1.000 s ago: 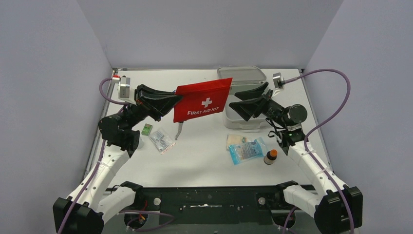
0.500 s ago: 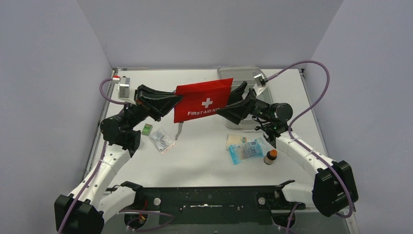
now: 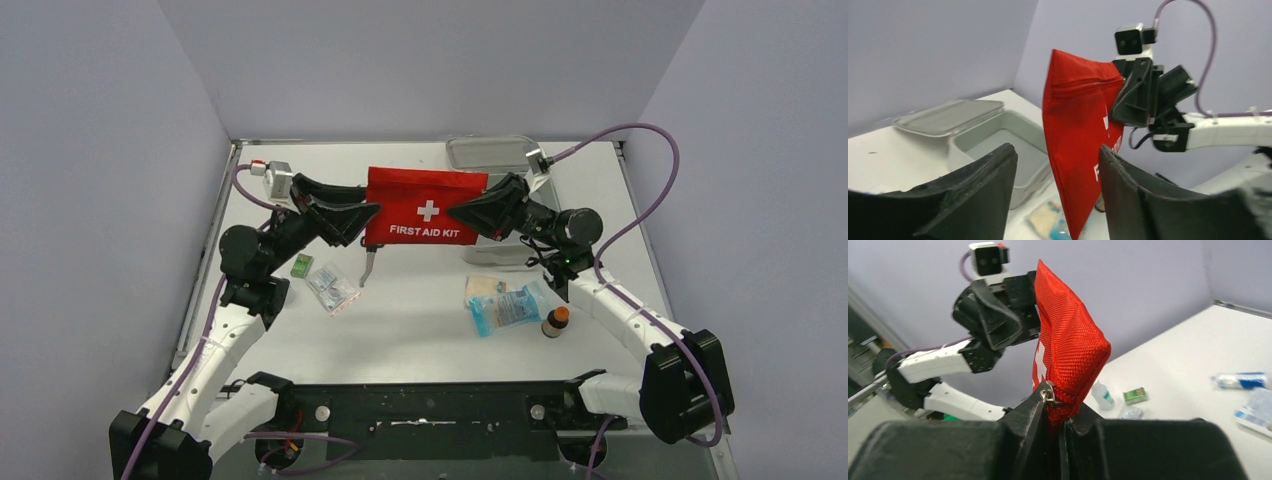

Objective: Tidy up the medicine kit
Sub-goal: Place the medicine pouch inside the medicine box, then pick up the pill bottle at the center of the board.

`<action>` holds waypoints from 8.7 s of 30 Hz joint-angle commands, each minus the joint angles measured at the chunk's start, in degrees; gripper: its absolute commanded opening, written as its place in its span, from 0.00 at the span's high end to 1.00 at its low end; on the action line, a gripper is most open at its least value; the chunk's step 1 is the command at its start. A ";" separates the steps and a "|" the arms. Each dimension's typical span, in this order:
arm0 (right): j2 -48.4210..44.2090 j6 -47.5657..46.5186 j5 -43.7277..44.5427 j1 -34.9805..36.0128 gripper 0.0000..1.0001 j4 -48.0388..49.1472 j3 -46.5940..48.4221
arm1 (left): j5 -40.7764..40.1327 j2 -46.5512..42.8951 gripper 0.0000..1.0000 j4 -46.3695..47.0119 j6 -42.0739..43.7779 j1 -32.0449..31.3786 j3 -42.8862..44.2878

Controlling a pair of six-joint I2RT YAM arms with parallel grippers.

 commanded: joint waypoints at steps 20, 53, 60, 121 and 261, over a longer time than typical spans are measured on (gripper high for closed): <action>12.75 -47.68 24.22 -18.89 0.94 -90.09 35.13 | -19.35 -1.04 0.03 -32.17 31.89 -1.37 -2.63; 47.00 -48.55 10.46 -18.89 0.84 -84.83 52.62 | -34.72 -3.16 0.03 -41.36 33.90 -2.59 -1.53; 49.49 -48.46 18.74 -19.40 0.61 -86.60 55.44 | -34.50 -2.88 0.03 -41.45 34.12 -2.59 -1.50; 30.81 -42.69 45.69 -7.00 0.28 -86.51 41.99 | -53.78 5.40 0.03 -56.74 28.35 -1.53 6.69; 13.57 -93.92 35.70 28.52 0.75 -51.70 19.87 | -0.77 10.99 0.91 -18.84 -13.90 1.66 -0.78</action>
